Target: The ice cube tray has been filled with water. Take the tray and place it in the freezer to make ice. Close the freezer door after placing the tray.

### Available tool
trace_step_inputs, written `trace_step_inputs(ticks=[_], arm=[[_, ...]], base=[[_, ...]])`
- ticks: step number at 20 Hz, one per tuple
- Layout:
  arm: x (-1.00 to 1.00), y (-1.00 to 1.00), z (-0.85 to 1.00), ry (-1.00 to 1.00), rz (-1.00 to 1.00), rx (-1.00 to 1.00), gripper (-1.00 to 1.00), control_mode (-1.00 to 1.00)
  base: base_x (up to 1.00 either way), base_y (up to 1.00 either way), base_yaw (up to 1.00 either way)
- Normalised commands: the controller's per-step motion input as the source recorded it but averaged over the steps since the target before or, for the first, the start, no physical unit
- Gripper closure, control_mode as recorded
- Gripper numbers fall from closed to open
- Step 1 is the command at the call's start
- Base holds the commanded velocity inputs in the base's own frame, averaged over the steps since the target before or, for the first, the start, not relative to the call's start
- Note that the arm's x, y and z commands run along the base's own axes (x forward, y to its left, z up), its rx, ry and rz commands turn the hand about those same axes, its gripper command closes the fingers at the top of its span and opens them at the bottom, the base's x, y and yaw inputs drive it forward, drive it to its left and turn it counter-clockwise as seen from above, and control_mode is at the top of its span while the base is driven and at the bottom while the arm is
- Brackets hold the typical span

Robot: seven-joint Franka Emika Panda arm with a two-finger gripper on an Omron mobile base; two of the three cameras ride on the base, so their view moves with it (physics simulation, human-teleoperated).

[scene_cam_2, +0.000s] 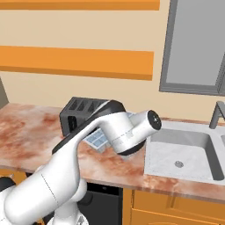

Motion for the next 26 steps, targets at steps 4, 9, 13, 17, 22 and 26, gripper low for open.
trace_step_inputs(ticks=[4, 9, 13, 17, 22, 26], arm=[[0.00, 0.00, 0.00, 0.00, 0.00, 0.00, 1.00, 1.00], [0.00, 0.00, 0.00, 0.00, 0.00, 0.00, 1.00, 1.00], [0.00, 0.00, 0.00, 0.00, 0.00, 0.00, 1.00, 1.00], [0.00, 0.00, 0.00, 0.00, 0.00, 0.00, 1.00, 1.00], [0.00, 0.00, 0.00, 0.00, 0.00, 0.00, 1.00, 1.00], [0.00, 0.00, 0.00, 0.00, 0.00, 0.00, 1.00, 1.00]], base=[[-0.16, 0.00, 0.00], [-0.97, 0.00, 0.01], [-1.00, 0.00, 0.01], [-1.00, 0.00, 0.03], [-0.97, -0.07, 0.01], [-0.29, -0.25, -0.41]])
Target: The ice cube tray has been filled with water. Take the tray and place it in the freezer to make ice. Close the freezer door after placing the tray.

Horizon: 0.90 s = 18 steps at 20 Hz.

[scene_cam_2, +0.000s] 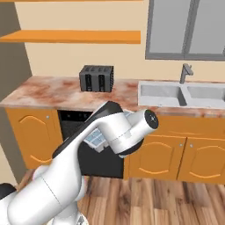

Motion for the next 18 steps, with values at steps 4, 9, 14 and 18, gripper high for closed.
trace_step_inputs(ticks=[4, 9, 14, 18], arm=[[0.00, 0.00, 0.00, 0.00, 0.00, 0.00, 1.00, 1.00], [0.00, 0.00, 0.00, 0.00, 0.00, 0.00, 1.00, 1.00], [0.00, 0.00, 0.00, 0.00, 0.00, 0.00, 1.00, 1.00], [0.00, 0.00, 0.00, 0.00, 0.00, 0.00, 1.00, 1.00]], base=[[0.00, -0.22, -0.56], [0.06, -0.02, -0.56], [0.03, 0.00, -0.56], [0.01, 0.18, -0.51]])
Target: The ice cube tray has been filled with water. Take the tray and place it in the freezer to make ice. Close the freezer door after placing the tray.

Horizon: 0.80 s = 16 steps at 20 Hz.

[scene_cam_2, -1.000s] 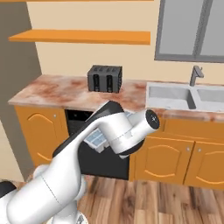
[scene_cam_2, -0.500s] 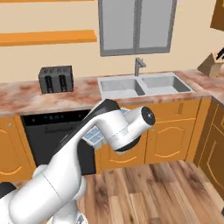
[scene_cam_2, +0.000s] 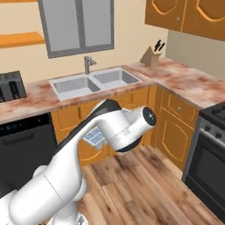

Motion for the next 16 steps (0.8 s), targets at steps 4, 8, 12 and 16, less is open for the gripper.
trace_step_inputs(ticks=[4, 8, 12, 16], arm=[[0.00, 0.00, 0.00, 0.00, 0.00, 0.00, 1.00, 1.00], [0.00, 0.00, 0.00, 0.00, 0.00, 0.00, 1.00, 1.00], [0.00, 0.00, 0.00, 0.00, 0.00, 0.00, 1.00, 1.00], [0.00, 0.00, 0.00, 0.00, 0.00, 0.00, 1.00, 1.00]], base=[[0.03, 0.11, -0.58], [0.00, 0.03, -0.64], [0.00, 0.00, -0.67], [0.00, 0.06, -0.71]])
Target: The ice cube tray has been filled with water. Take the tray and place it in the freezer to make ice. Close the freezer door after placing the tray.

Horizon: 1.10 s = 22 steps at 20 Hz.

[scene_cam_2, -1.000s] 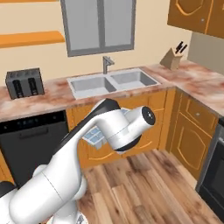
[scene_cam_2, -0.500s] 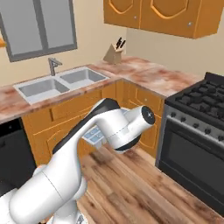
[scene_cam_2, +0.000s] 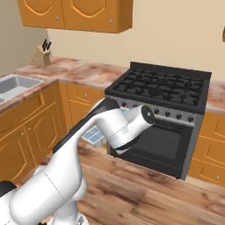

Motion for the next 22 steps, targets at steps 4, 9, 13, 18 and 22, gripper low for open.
trace_step_inputs(ticks=[4, 9, 13, 18, 22], arm=[[0.00, 0.00, 0.00, 0.00, 0.00, 0.00, 1.00, 1.00], [0.00, 0.00, 0.00, 0.00, 0.00, 0.00, 1.00, 1.00], [0.00, 0.00, 0.00, 0.00, 0.00, 0.00, 1.00, 1.00], [0.00, 0.00, 0.00, 0.00, 0.00, 0.00, 1.00, 1.00], [0.00, 0.00, 0.00, 0.00, 0.00, 0.00, 1.00, 1.00]], base=[[0.00, 0.08, -0.74], [0.00, 0.11, -0.73], [0.13, 0.13, -0.68], [0.52, 0.00, -0.57], [0.91, 0.00, -0.47]])
